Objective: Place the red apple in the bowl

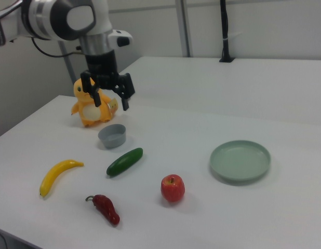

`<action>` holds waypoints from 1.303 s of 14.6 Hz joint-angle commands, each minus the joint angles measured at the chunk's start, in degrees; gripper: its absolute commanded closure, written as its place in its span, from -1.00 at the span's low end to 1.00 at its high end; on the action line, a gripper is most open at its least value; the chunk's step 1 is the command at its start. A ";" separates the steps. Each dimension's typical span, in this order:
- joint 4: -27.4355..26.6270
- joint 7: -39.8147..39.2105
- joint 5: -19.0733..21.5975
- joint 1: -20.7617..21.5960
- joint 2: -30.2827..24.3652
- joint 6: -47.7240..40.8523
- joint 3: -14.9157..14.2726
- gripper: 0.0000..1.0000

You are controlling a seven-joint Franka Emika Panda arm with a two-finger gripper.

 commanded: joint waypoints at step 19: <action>-21.05 -19.85 -14.75 -7.93 12.67 31.19 -0.46 -1.00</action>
